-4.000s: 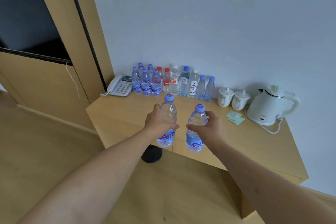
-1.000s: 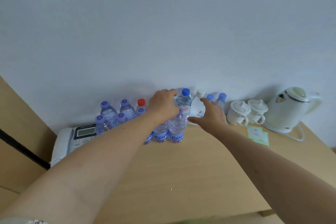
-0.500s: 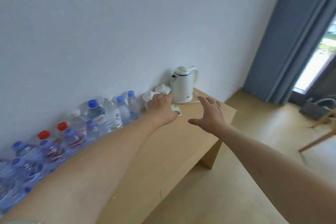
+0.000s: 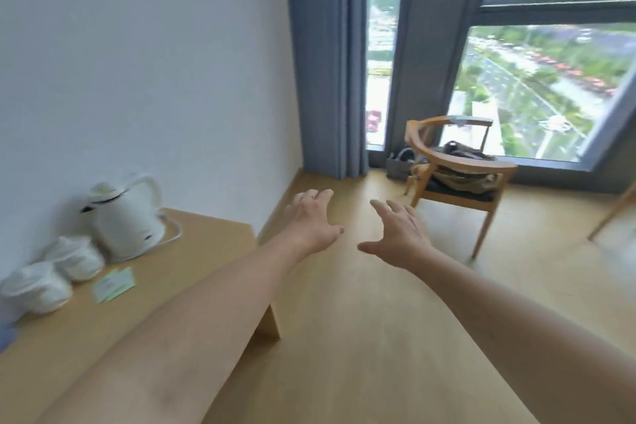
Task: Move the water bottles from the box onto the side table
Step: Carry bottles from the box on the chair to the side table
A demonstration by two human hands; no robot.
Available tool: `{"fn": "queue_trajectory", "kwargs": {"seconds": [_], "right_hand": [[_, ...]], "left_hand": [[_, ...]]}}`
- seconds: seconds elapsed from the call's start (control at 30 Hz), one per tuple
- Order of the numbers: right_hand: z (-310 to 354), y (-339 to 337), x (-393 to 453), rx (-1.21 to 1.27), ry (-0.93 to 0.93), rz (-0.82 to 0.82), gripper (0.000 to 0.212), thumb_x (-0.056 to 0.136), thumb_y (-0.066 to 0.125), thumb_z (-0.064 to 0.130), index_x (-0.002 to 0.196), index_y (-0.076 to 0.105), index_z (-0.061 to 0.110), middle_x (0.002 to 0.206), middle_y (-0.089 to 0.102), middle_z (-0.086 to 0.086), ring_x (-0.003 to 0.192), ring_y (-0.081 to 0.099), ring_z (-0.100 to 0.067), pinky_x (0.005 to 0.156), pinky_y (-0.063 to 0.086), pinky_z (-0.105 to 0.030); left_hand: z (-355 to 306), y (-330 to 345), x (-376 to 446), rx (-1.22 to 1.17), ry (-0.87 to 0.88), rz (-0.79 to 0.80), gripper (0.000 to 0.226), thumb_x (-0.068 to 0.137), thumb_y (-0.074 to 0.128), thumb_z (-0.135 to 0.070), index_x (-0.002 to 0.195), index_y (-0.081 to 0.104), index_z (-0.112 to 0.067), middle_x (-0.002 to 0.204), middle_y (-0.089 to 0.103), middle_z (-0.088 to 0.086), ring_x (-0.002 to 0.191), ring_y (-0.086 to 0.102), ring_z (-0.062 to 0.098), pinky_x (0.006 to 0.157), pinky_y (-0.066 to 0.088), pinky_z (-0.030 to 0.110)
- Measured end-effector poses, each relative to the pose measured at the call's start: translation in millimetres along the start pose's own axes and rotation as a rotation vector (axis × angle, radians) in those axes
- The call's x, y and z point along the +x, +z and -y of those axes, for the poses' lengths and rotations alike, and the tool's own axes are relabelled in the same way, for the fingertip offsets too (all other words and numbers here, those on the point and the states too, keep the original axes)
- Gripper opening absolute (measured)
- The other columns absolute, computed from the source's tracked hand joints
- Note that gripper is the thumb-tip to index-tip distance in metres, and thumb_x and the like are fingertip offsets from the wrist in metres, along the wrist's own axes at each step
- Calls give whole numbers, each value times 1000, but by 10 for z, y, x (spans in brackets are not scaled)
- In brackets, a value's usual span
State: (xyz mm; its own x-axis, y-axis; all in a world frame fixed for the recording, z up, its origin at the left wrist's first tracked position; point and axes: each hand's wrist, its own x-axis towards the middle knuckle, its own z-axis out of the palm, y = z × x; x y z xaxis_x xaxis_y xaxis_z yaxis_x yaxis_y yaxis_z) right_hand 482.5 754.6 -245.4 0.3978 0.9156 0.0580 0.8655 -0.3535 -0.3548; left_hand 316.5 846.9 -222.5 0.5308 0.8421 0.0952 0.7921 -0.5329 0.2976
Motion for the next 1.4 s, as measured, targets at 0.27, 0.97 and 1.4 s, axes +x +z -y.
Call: {"fn": "queue_trajectory", "kwargs": {"seconds": [0.27, 0.97, 1.4], "right_hand": [[-1890, -677, -109, -19, 328, -106, 95, 73, 75, 61, 151, 27, 35, 157, 32, -3, 143, 29, -29, 110, 34, -48], [-6037, -2056, 706, -7, 996, -316, 87, 77, 72, 59, 149, 33, 31, 151, 38, 0, 137, 36, -27, 106, 39, -43], [-8609, -2653, 1482, 71, 1125, -404, 87, 77, 74, 56, 150, 33, 30, 152, 39, 1, 135, 37, -27, 106, 41, -43]], "left_hand": [[-1933, 751, 831, -74, 260, 107, 77, 80, 72, -51, 147, 40, -30, 149, 45, 0, 137, 38, 24, 107, 38, 44], [-6582, 2780, 3292, -206, 815, 418, 83, 83, 72, -44, 153, 30, -29, 155, 38, 4, 142, 32, 27, 111, 35, 47], [-9075, 3942, 4537, -252, 952, 432, 79, 84, 74, -37, 152, 34, -27, 153, 39, 3, 140, 35, 26, 108, 38, 43]]}}
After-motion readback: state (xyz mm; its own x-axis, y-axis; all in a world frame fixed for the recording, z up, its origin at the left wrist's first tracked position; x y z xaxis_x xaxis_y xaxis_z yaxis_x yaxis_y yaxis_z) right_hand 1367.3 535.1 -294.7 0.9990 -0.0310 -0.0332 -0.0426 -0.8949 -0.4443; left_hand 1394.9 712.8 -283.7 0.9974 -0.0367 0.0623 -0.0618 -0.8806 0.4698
